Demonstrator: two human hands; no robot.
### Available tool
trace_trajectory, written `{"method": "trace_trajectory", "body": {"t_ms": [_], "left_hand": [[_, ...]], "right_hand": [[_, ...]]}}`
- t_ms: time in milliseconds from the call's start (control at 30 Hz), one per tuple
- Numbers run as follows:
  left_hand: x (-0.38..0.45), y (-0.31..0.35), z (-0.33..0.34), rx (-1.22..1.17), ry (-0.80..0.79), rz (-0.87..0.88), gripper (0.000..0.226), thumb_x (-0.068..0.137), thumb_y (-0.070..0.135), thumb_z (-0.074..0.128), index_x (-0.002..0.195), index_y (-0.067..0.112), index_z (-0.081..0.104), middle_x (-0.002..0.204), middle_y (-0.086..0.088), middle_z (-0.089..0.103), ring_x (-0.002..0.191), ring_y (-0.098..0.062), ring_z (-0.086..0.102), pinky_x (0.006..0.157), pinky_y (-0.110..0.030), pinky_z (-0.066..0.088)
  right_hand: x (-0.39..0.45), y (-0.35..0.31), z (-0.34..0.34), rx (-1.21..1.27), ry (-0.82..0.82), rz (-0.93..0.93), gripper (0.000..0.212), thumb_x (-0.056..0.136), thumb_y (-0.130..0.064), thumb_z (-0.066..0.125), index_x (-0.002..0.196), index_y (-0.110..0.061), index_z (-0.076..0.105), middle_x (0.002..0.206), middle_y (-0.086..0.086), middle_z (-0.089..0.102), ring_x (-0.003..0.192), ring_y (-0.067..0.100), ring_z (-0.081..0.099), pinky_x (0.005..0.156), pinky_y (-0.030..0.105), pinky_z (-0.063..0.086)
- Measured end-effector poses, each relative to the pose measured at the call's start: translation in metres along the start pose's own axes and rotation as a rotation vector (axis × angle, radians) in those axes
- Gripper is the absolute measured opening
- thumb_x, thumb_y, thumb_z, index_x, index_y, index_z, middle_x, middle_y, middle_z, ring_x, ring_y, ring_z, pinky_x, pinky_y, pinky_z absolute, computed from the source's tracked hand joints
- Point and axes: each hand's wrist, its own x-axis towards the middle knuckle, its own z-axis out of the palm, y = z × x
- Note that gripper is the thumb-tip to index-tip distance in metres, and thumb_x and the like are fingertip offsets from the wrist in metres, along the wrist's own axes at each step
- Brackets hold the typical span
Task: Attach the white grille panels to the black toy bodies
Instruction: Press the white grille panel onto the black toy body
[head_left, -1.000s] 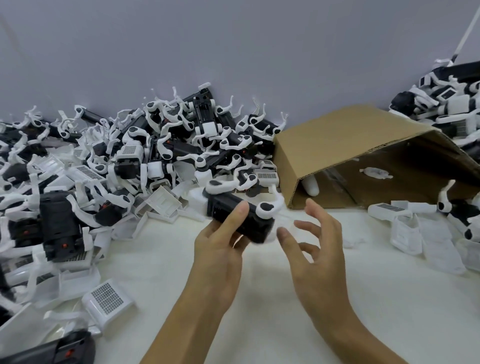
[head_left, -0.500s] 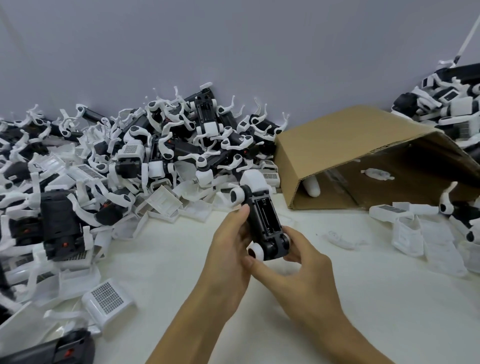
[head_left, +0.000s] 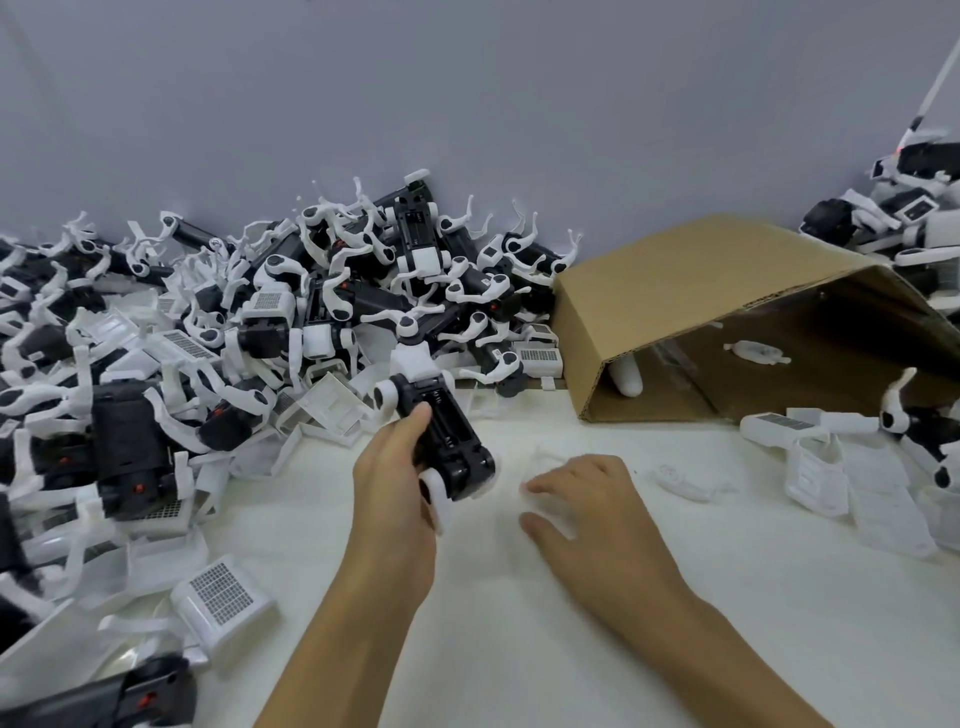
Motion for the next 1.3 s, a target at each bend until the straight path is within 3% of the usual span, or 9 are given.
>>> {"method": "trace_trajectory", "body": {"t_ms": [100, 267, 433, 533, 600, 867, 1033, 1133, 1300], "left_hand": [[0.0, -0.003, 0.0, 0.111, -0.001, 0.015, 0.015, 0.096, 0.025, 0.063, 0.099, 0.012, 0.069, 0.09, -0.019, 0.073, 0.064, -0.029, 0.061, 0.069, -0.04, 0.041], [0.001, -0.005, -0.003, 0.27, -0.067, -0.004, 0.013, 0.095, 0.021, 0.064, 0.093, 0.013, 0.074, 0.079, -0.002, 0.074, 0.071, -0.014, 0.072, 0.044, -0.017, 0.047], [-0.003, 0.0, -0.003, 0.407, -0.22, -0.014, 0.018, 0.095, 0.031, 0.064, 0.095, 0.016, 0.074, 0.075, 0.006, 0.073, 0.063, -0.005, 0.069, 0.049, -0.012, 0.047], [-0.006, -0.002, -0.002, 0.484, -0.445, -0.041, 0.041, 0.083, 0.05, 0.073, 0.107, 0.018, 0.077, 0.101, 0.001, 0.077, 0.093, -0.01, 0.071, 0.088, -0.032, 0.054], [-0.009, -0.006, 0.0, 0.466, -0.559, -0.049, 0.048, 0.079, 0.047, 0.074, 0.115, 0.015, 0.074, 0.113, -0.009, 0.075, 0.107, -0.023, 0.071, 0.097, -0.043, 0.054], [-0.006, -0.021, -0.002, 0.526, -0.607, 0.111, 0.055, 0.063, 0.023, 0.084, 0.116, 0.022, 0.069, 0.108, -0.004, 0.076, 0.104, -0.024, 0.071, 0.082, -0.043, 0.061], [-0.011, -0.023, 0.001, 0.633, -0.551, 0.283, 0.042, 0.079, 0.021, 0.075, 0.116, 0.037, 0.066, 0.105, 0.007, 0.075, 0.097, -0.017, 0.071, 0.073, -0.043, 0.064], [-0.013, -0.023, 0.002, 0.661, -0.533, 0.338, 0.042, 0.087, 0.015, 0.072, 0.121, 0.04, 0.064, 0.107, 0.01, 0.075, 0.097, -0.02, 0.07, 0.074, -0.046, 0.063], [-0.016, -0.025, 0.003, 0.723, -0.51, 0.454, 0.041, 0.088, 0.014, 0.069, 0.119, 0.041, 0.064, 0.105, 0.015, 0.074, 0.093, -0.011, 0.07, 0.077, -0.03, 0.061]], "right_hand": [[-0.002, -0.005, 0.0, 0.123, 0.152, -0.079, 0.015, 0.091, -0.013, 0.072, 0.103, -0.022, 0.075, 0.089, -0.016, 0.065, 0.094, 0.01, 0.051, 0.075, 0.02, 0.041], [0.004, -0.014, -0.011, 0.756, 0.388, 0.031, 0.022, 0.095, -0.009, 0.066, 0.099, -0.028, 0.076, 0.091, -0.011, 0.076, 0.082, 0.006, 0.067, 0.071, 0.018, 0.054], [0.008, -0.008, -0.024, 1.211, 0.28, 0.225, 0.03, 0.099, 0.008, 0.047, 0.103, -0.009, 0.071, 0.078, 0.0, 0.07, 0.076, 0.008, 0.064, 0.063, 0.024, 0.052], [0.007, -0.011, -0.02, 1.095, 0.31, 0.246, 0.026, 0.101, -0.002, 0.053, 0.1, -0.017, 0.073, 0.083, -0.004, 0.074, 0.076, 0.01, 0.065, 0.065, 0.024, 0.055], [0.004, -0.015, -0.018, 0.928, 0.368, 0.195, 0.028, 0.101, -0.006, 0.056, 0.097, -0.027, 0.074, 0.09, -0.009, 0.076, 0.081, 0.01, 0.068, 0.072, 0.024, 0.057], [-0.005, -0.024, -0.015, 0.657, 0.491, 0.097, 0.014, 0.089, -0.044, 0.057, 0.1, -0.042, 0.065, 0.1, -0.021, 0.065, 0.1, 0.002, 0.064, 0.072, 0.02, 0.055], [-0.008, -0.028, -0.015, 0.819, 0.327, 0.145, 0.034, 0.076, -0.06, 0.064, 0.106, -0.043, 0.069, 0.091, -0.02, 0.073, 0.09, 0.006, 0.07, 0.062, 0.025, 0.058], [-0.009, -0.029, -0.014, 0.841, 0.315, 0.169, 0.06, 0.064, -0.061, 0.074, 0.12, -0.042, 0.064, 0.098, -0.023, 0.073, 0.096, 0.002, 0.07, 0.07, 0.021, 0.059], [-0.01, -0.028, -0.017, 0.885, 0.342, 0.134, 0.041, 0.068, -0.048, 0.08, 0.107, -0.043, 0.069, 0.096, -0.021, 0.076, 0.095, 0.002, 0.072, 0.077, 0.014, 0.055]]}}
